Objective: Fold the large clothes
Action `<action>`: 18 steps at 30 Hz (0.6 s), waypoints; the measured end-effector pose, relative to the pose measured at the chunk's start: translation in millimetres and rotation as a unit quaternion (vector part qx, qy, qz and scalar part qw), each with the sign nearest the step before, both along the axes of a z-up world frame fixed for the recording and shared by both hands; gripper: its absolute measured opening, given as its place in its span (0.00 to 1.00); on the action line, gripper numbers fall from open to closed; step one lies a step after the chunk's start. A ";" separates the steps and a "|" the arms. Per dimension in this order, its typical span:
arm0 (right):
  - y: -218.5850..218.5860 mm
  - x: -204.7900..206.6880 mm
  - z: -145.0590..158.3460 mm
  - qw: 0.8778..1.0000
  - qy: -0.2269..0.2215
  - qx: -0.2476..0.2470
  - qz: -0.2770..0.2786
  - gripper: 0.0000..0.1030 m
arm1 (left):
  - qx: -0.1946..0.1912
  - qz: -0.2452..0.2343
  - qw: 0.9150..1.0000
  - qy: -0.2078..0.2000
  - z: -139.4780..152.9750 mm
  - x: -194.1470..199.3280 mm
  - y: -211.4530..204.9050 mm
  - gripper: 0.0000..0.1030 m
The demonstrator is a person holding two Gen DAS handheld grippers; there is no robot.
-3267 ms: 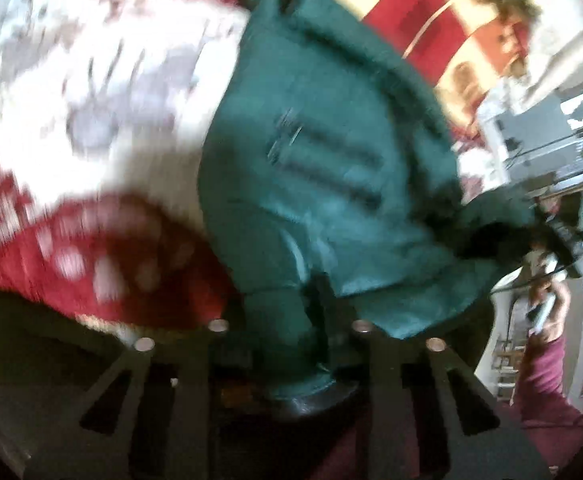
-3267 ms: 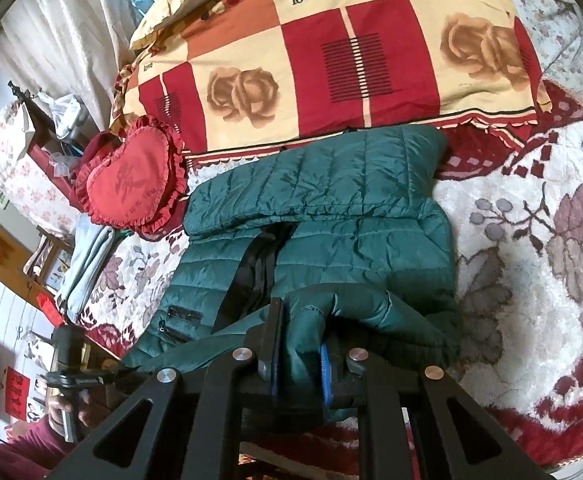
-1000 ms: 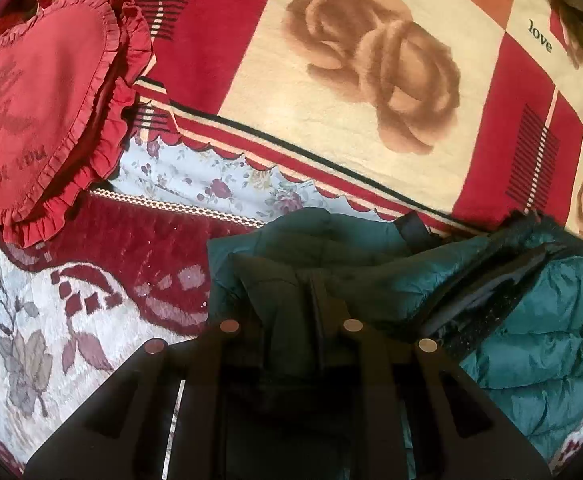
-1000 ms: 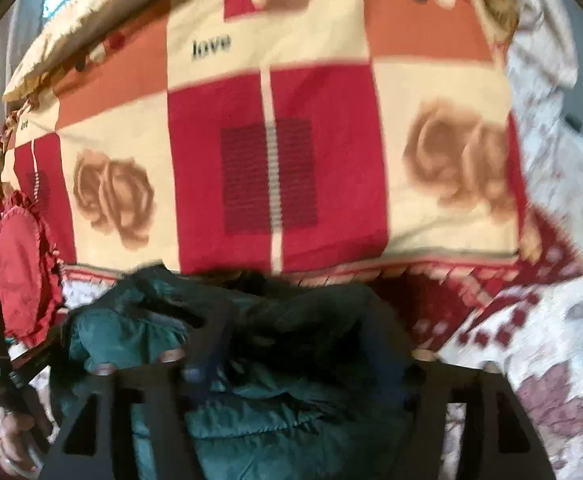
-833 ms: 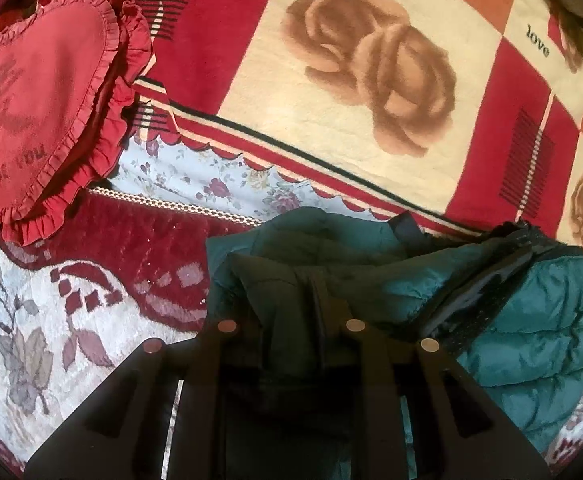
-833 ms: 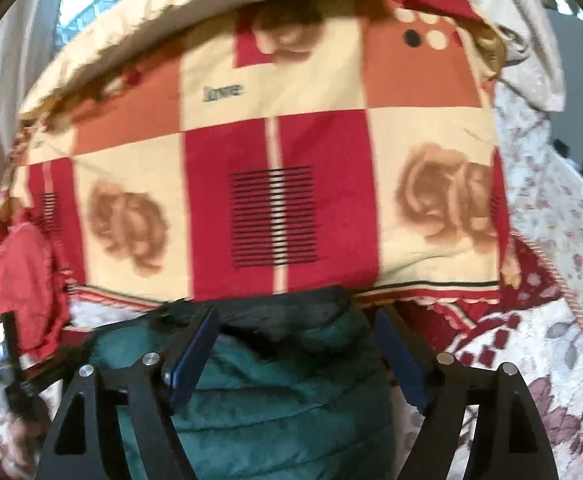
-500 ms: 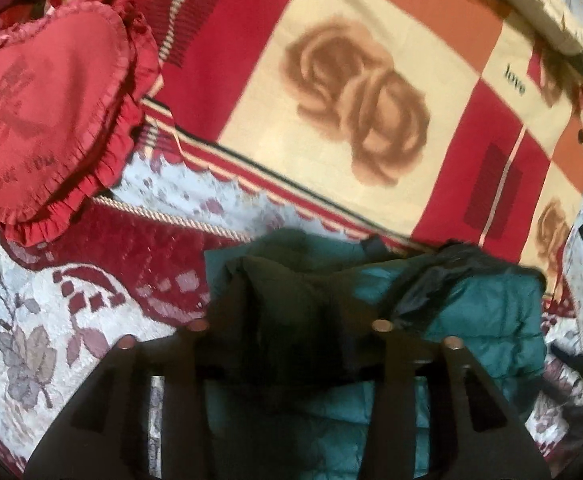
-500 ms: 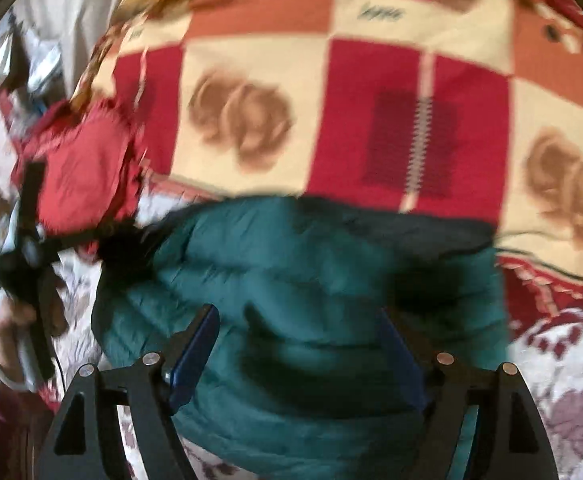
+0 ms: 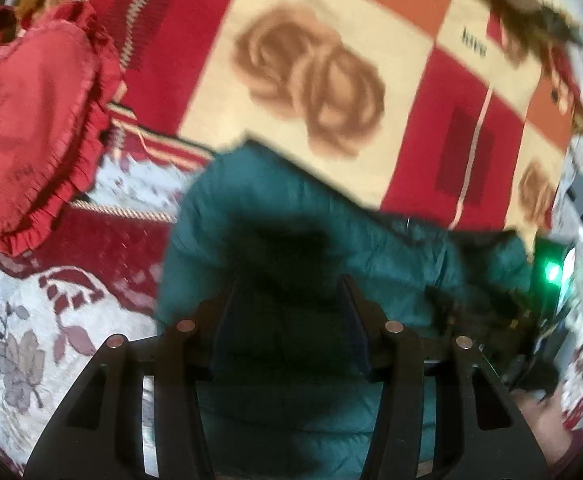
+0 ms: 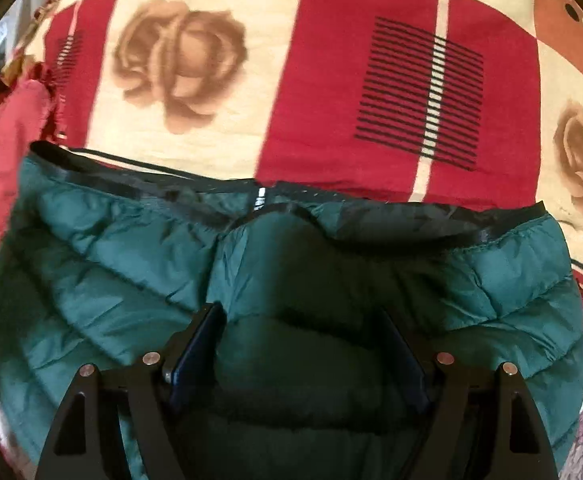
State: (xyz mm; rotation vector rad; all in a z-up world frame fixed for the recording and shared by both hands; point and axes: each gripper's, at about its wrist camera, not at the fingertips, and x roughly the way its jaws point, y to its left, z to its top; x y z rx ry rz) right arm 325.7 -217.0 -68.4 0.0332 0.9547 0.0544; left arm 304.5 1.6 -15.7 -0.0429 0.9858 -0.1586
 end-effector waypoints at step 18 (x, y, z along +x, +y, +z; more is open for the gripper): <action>-16.6 30.8 -17.1 0.999 0.029 0.018 -0.022 0.81 | 0.050 0.015 0.999 0.003 -65.6 35.6 -12.6 0.49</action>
